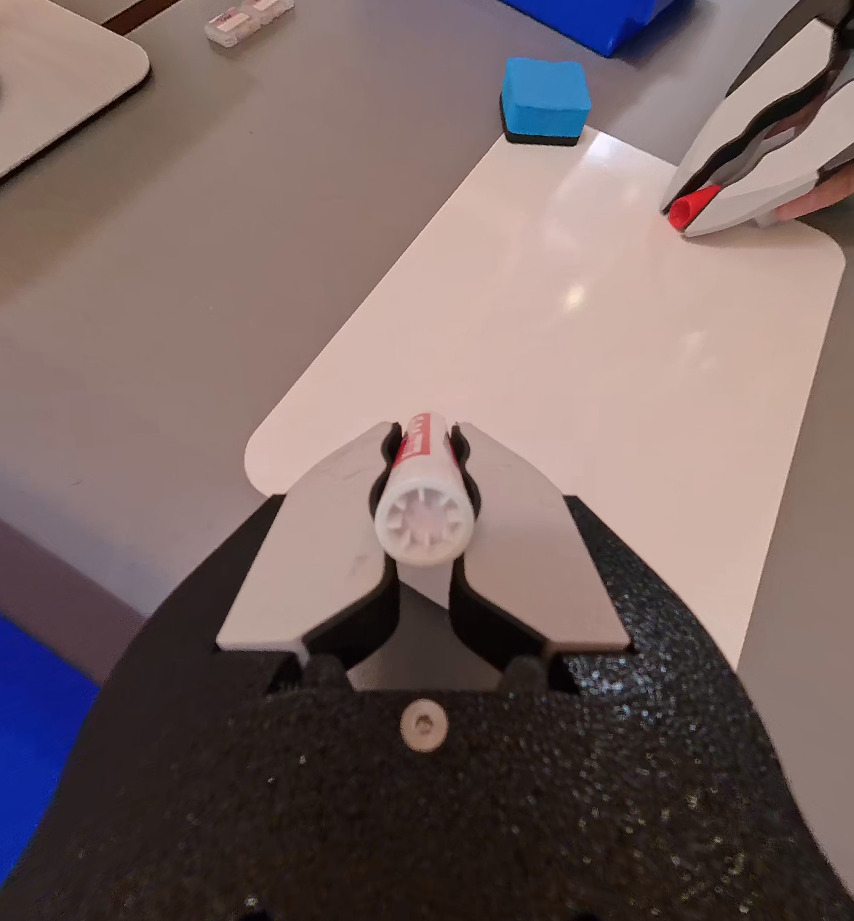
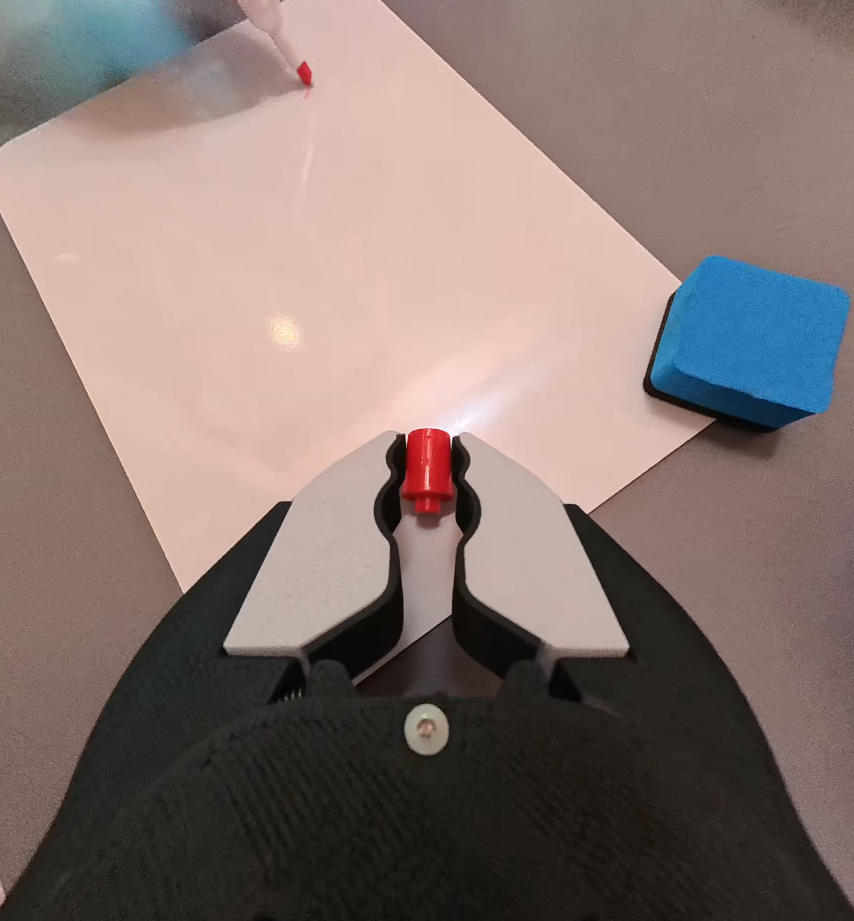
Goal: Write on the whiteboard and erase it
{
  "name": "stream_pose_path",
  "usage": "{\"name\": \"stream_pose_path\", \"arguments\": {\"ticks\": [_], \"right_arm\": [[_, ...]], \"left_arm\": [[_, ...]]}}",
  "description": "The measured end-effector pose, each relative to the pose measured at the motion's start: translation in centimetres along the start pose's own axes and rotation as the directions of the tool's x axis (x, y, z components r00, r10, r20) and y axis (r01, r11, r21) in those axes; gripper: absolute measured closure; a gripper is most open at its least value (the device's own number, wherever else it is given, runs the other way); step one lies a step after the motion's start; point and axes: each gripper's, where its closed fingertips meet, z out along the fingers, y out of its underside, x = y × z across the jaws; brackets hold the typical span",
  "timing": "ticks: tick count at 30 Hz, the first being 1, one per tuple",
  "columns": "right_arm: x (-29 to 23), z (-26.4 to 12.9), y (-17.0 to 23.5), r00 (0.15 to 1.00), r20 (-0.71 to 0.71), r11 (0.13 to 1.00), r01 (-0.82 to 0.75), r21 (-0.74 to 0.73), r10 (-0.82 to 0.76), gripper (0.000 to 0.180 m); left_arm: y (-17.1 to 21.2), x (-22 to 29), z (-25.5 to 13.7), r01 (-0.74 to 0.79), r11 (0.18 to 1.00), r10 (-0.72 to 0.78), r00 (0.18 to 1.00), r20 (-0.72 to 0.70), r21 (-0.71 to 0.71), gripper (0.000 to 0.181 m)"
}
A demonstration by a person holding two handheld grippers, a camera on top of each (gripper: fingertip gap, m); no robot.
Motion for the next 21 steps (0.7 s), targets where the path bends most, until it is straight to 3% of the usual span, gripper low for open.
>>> {"name": "stream_pose_path", "arguments": {"ticks": [9,21], "right_arm": [[0.0,0.0,0.0,1.0,0.002,1.0,0.001,0.0,-0.001,0.162],[0.0,0.0,0.0,1.0,0.006,1.0,0.004,0.0,-0.004,0.162]], "left_arm": [[1.5,-0.3,-2.1,0.001,0.998,0.003,0.998,0.058,-0.066,0.161],[2.5,4.1,-2.9,0.006,0.998,-0.006,1.0,-0.008,-0.068,0.161]]}}
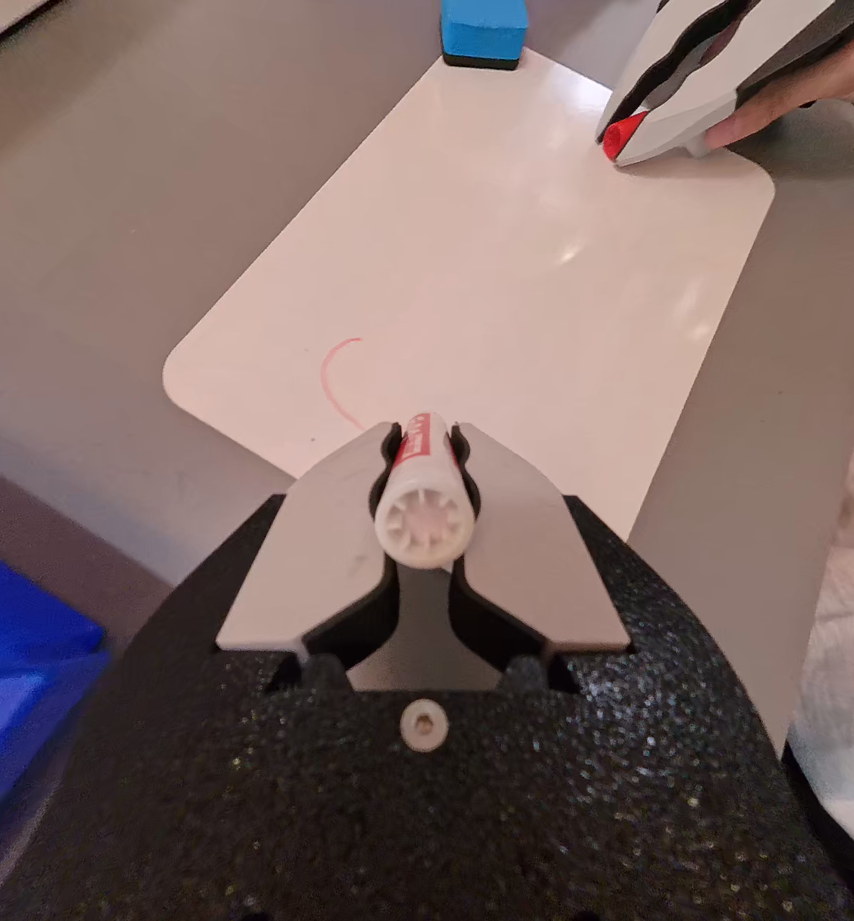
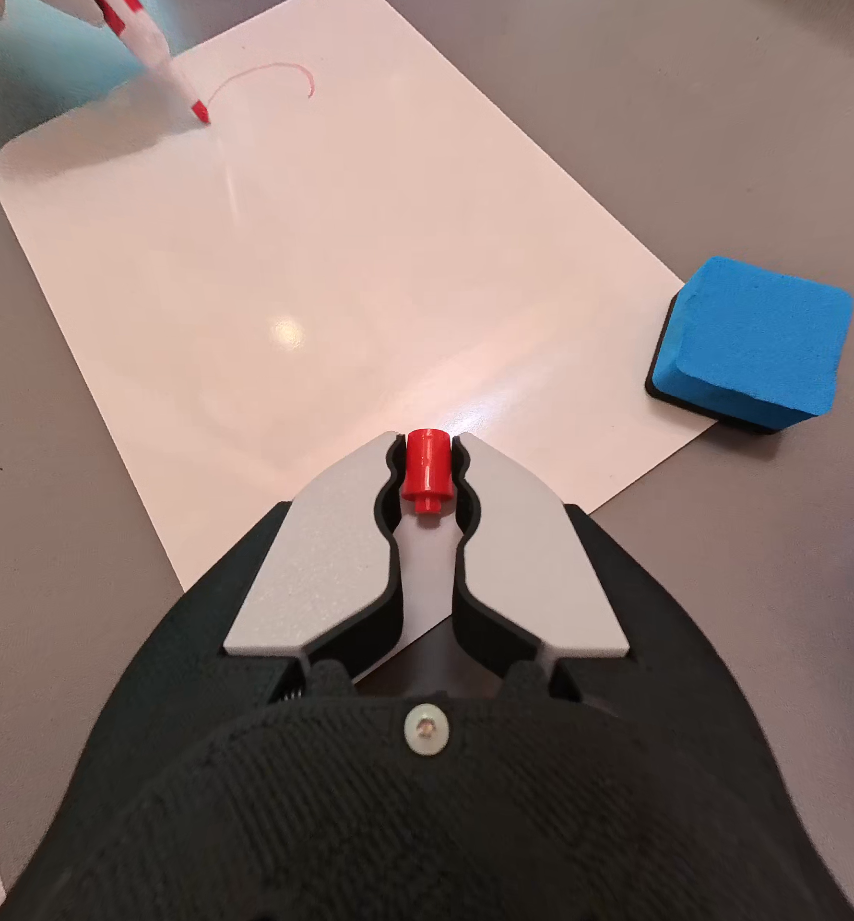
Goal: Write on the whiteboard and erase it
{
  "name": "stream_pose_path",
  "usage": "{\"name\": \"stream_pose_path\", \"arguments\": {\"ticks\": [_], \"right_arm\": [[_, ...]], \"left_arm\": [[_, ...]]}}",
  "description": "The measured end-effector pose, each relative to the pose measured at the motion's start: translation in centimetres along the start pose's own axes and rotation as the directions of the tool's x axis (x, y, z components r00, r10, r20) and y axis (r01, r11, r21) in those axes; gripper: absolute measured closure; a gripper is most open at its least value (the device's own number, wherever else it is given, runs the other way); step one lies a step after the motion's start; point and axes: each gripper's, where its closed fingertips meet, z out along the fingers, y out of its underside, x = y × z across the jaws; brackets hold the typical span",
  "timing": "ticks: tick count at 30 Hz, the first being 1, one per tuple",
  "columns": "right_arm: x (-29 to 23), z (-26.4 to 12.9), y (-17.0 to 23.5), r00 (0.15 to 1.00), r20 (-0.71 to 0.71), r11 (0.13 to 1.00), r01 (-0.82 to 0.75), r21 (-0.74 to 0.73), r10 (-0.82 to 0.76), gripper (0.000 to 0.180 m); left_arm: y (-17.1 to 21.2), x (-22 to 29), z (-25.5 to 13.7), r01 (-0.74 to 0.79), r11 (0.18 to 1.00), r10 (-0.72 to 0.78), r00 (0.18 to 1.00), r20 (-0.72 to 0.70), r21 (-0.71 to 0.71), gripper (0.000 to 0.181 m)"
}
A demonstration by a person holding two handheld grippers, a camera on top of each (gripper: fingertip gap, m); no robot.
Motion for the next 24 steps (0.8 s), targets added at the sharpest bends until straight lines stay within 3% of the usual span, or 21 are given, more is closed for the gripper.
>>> {"name": "stream_pose_path", "arguments": {"ticks": [9,21,24], "right_arm": [[0.0,0.0,0.0,1.0,0.001,1.0,0.001,0.0,-0.001,0.162],[0.0,0.0,0.0,1.0,0.001,1.0,0.001,0.0,-0.001,0.162],[0.0,0.0,0.0,1.0,0.002,1.0,0.002,0.0,-0.002,0.162]], "left_arm": [[-2.1,-0.1,2.5,-0.019,0.999,0.02,0.999,-0.03,0.04,0.162],[-2.7,-4.5,2.5,0.022,0.998,-0.026,0.997,0.07,0.058,0.162],[-4.6,-3.1,1.9,0.071,0.983,-0.071,0.997,-0.003,0.172,0.162]]}}
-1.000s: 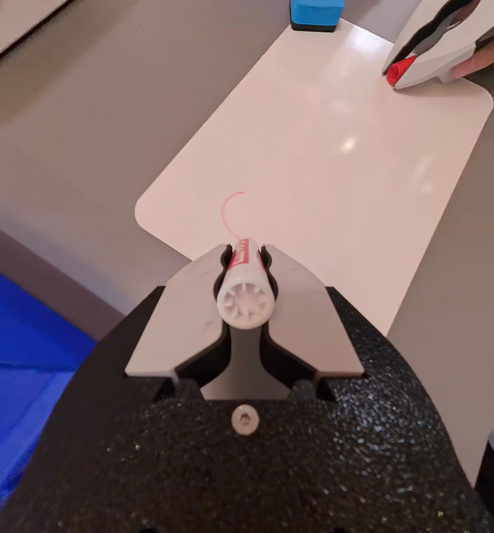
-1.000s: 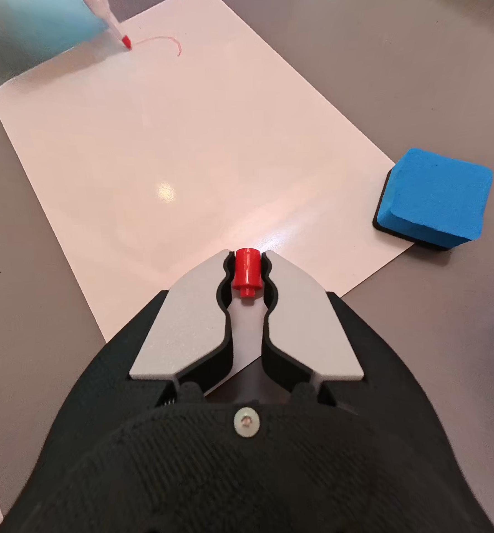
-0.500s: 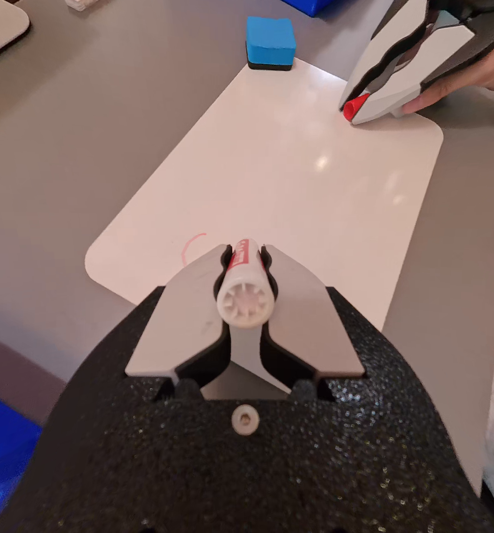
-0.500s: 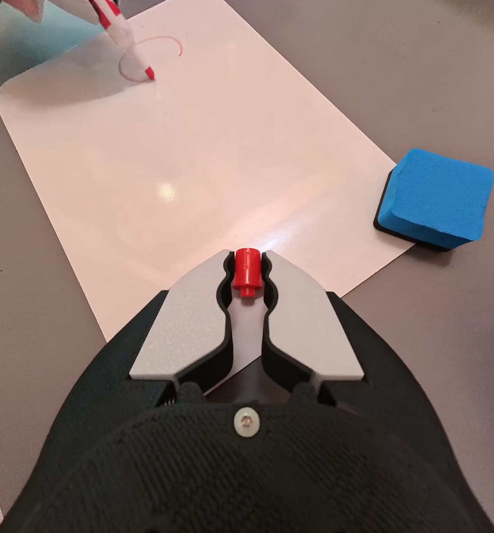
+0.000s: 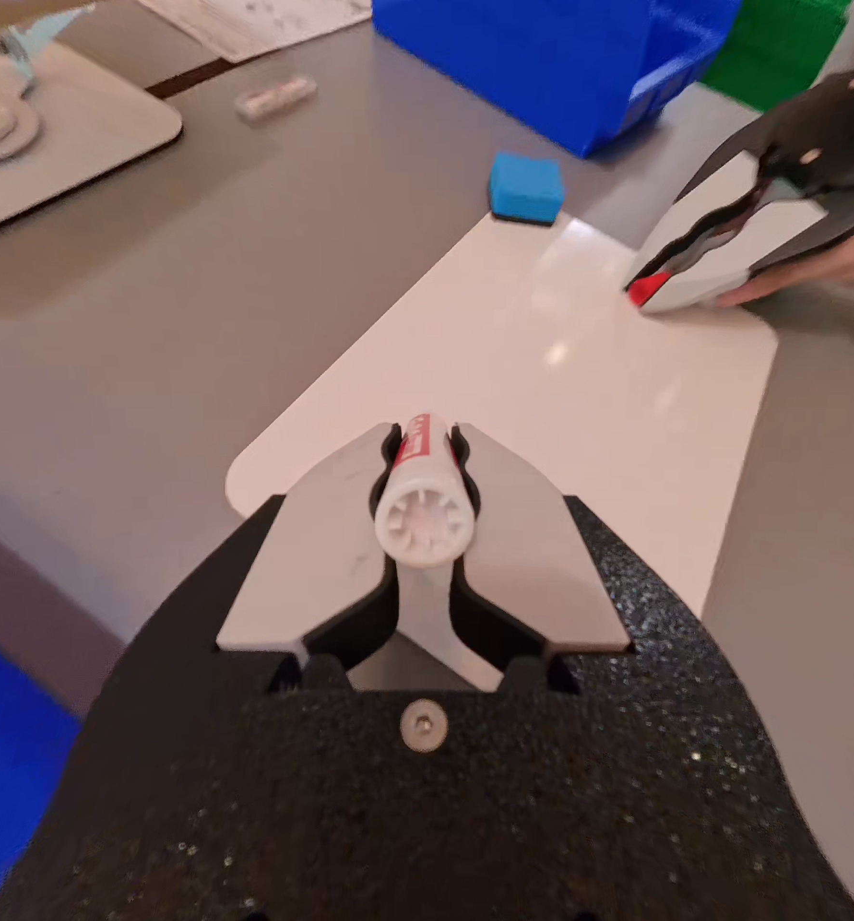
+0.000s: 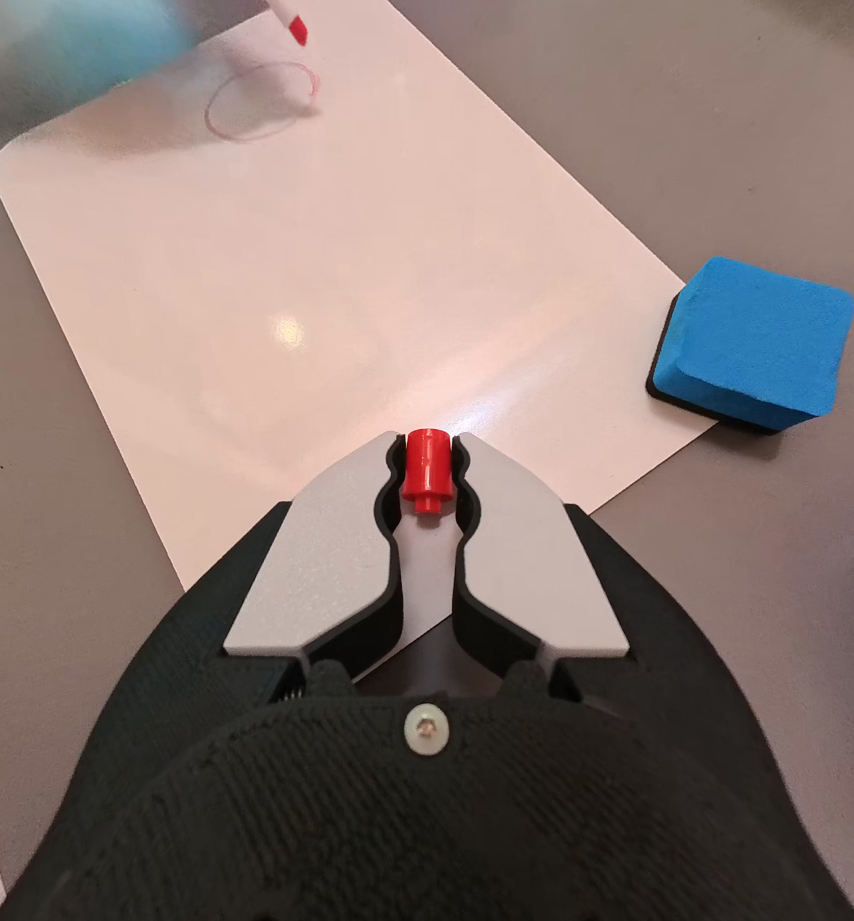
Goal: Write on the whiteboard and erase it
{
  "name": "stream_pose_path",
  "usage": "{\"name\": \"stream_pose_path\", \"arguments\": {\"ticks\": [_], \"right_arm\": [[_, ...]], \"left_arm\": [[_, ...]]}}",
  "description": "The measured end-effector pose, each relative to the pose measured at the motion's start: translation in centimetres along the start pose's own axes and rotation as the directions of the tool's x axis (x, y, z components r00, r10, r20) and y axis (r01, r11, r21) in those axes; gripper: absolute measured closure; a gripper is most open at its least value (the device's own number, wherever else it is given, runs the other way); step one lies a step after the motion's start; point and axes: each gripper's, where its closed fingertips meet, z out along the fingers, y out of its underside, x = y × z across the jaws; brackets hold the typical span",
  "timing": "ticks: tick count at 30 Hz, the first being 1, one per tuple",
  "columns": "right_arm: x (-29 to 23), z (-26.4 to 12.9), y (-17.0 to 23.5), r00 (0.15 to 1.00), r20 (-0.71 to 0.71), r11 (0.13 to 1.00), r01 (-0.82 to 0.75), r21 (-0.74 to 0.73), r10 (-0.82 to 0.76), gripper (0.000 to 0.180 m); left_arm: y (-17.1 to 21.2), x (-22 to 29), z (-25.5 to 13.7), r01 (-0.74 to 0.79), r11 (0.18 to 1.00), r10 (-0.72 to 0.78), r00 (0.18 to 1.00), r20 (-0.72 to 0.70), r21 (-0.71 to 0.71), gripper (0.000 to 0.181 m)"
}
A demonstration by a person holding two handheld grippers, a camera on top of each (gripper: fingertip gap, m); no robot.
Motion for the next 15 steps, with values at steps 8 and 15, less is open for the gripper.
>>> {"name": "stream_pose_path", "arguments": {"ticks": [8,15], "right_arm": [[0.0,0.0,0.0,1.0,0.001,1.0,0.0,0.0,0.0,0.162],[0.0,0.0,0.0,1.0,0.004,1.0,-0.002,0.0,0.002,0.162]], "left_arm": [[0.0,1.6,2.1,-0.125,0.986,0.125,0.992,-0.012,-0.11,0.162],[0.8,1.4,2.7,-0.147,0.977,0.151,0.989,0.01,-0.155,0.162]]}}
